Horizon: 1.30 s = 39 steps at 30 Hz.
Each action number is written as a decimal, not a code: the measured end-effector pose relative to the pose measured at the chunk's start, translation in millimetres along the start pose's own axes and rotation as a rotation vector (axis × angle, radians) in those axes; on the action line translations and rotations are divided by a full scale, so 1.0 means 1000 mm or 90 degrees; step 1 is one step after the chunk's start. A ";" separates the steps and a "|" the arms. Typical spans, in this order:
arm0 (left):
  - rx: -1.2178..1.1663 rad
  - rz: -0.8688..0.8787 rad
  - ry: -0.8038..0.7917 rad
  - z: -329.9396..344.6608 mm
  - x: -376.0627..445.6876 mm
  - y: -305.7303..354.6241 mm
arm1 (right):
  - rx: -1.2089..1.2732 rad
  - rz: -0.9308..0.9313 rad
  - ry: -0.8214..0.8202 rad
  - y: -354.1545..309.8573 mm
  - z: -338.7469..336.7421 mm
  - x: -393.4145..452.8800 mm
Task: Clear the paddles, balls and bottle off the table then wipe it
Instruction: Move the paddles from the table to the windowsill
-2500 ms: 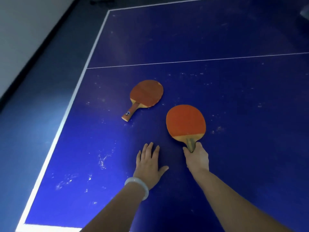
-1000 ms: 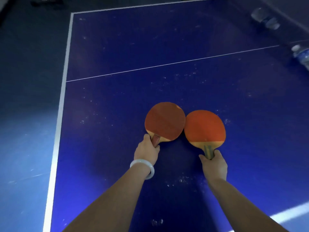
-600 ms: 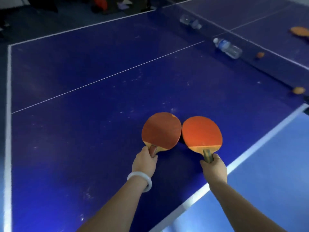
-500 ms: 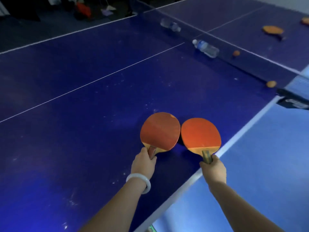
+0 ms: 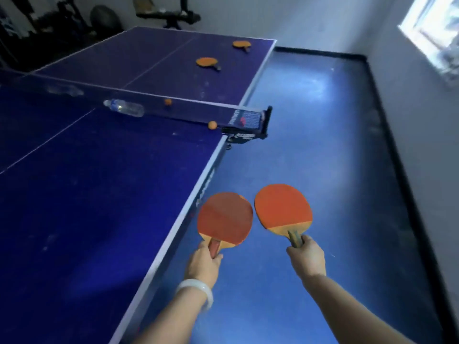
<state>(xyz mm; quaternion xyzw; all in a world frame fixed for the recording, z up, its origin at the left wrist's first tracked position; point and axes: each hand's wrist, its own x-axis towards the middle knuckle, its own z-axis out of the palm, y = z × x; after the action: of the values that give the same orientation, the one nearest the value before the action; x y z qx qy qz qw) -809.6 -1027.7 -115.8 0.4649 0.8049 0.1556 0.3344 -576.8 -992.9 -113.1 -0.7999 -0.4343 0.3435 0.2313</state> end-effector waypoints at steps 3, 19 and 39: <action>0.050 0.072 -0.056 0.030 0.008 0.052 | 0.049 0.064 0.046 0.026 -0.042 0.018; 0.288 0.554 -0.371 0.222 0.002 0.291 | 0.281 0.370 0.400 0.154 -0.182 0.025; 0.495 0.850 -0.695 0.459 -0.331 0.363 | 0.431 0.675 0.693 0.408 -0.337 -0.157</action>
<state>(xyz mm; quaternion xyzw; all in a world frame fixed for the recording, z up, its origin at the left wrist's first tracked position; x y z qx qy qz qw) -148.3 -1149.2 -116.0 0.9171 0.1002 -0.2031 0.3282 -165.5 -1361.8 -109.9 -0.8400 0.2992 0.0844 0.4447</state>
